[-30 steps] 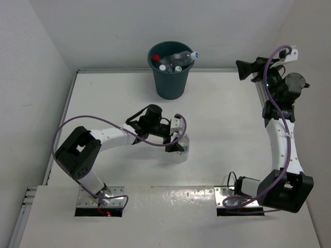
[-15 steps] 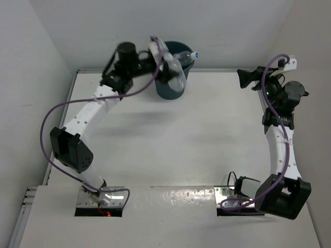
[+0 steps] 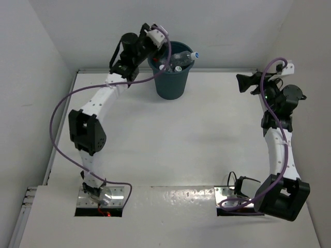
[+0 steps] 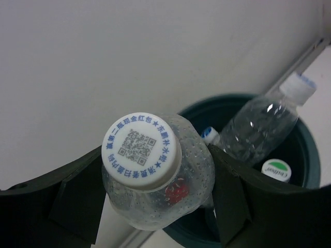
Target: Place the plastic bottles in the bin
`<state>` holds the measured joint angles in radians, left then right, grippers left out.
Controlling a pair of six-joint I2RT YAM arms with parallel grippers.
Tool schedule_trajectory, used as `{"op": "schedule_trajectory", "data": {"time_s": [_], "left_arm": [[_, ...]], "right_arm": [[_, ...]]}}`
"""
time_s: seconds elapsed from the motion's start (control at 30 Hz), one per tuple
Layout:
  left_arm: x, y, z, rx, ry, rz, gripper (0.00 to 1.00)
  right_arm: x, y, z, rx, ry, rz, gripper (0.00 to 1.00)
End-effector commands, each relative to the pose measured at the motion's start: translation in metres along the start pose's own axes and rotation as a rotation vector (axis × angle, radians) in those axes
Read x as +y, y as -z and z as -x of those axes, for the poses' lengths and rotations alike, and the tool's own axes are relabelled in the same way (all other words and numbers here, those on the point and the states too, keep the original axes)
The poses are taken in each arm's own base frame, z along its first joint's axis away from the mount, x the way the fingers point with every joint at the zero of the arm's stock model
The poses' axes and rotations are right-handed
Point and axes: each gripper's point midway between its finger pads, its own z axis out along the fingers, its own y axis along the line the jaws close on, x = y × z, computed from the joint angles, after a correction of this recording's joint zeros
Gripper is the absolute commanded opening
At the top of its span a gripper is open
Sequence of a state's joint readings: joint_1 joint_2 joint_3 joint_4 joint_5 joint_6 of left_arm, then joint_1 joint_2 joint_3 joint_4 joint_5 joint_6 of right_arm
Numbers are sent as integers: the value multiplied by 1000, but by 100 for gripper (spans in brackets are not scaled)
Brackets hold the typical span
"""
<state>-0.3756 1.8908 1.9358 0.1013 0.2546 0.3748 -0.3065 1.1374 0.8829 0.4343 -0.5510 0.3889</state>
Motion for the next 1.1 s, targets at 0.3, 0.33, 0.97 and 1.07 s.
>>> {"op": "schedule_trajectory", "data": {"time_s": [0.3, 0.33, 0.97, 1.07], "left_arm": [[-15, -45, -26, 3, -29, 54, 95], [-15, -45, -26, 3, -28, 54, 100], [-24, 81, 97, 114, 305, -50, 100], [-22, 120, 1, 436, 465, 27, 100]], "right_arm": [[3, 9, 4, -30, 24, 2, 97], [4, 9, 4, -30, 22, 2, 97], [14, 20, 12, 100, 17, 2, 97], [10, 25, -5, 232, 12, -17, 99]]}}
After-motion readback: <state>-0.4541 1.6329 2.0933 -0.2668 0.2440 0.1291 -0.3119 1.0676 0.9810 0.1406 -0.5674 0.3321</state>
